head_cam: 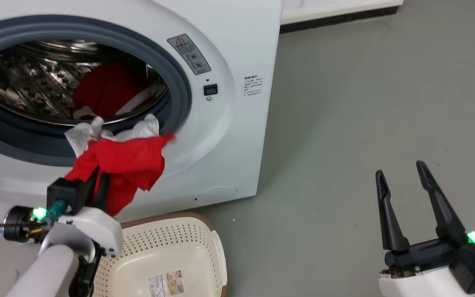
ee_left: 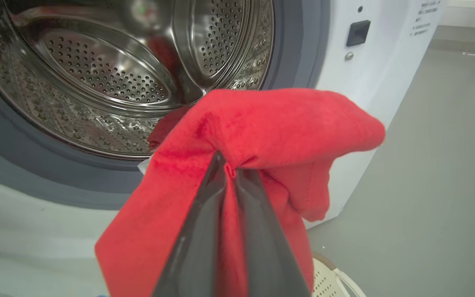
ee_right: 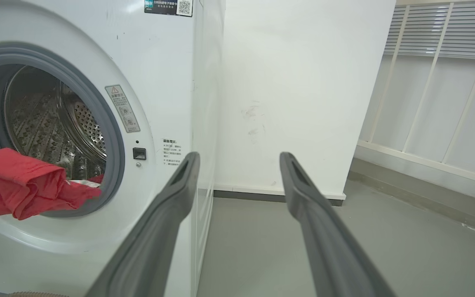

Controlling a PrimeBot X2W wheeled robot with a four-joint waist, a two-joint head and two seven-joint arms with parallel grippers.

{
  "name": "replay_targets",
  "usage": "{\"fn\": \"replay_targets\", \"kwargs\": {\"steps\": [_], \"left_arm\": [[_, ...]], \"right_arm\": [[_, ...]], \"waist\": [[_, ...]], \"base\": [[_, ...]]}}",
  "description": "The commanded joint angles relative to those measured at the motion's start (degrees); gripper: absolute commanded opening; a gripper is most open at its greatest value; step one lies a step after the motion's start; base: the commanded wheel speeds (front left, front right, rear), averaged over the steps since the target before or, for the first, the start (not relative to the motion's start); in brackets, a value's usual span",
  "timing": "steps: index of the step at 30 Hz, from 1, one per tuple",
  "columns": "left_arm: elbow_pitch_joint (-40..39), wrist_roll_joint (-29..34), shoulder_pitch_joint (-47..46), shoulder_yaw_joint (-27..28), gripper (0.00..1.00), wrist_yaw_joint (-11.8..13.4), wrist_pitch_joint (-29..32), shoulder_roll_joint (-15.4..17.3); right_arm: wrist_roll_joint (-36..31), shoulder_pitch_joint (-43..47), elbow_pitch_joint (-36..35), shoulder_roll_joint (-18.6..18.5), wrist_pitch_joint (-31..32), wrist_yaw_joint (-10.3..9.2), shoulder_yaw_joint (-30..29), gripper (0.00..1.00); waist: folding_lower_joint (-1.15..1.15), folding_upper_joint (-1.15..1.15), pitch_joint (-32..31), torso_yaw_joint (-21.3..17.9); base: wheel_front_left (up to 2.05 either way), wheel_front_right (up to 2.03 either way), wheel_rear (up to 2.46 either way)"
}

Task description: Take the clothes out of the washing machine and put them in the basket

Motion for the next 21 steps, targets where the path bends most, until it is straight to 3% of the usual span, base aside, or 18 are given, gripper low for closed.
{"fn": "replay_targets", "kwargs": {"steps": [1, 11, 21], "left_arm": [[-1.4, -0.1, 1.5, 0.0, 0.00, 0.6, 0.2, 0.3], [-8.3, -1.7, 12.2, -2.7, 0.00, 2.9, 3.0, 0.4], [-2.2, -3.7, 16.9, -5.6, 0.00, 0.6, 2.7, -2.3]], "right_arm": [[-0.4, 1.1, 0.2, 0.0, -0.1, -0.02, 0.0, 1.00], [-1.4, 4.0, 1.0, 0.0, -0.1, -0.02, 0.4, 1.00], [-1.6, 4.0, 1.2, 0.0, -0.1, -0.02, 1.0, 1.00]], "waist": [[0.02, 0.00, -1.3, 0.5], [0.02, 0.00, -5.2, 1.1], [0.02, 0.00, -5.2, -0.4]], "base": [[0.00, 0.00, 0.00], [0.00, 0.00, 0.00], [0.00, 0.00, 0.00]]}}
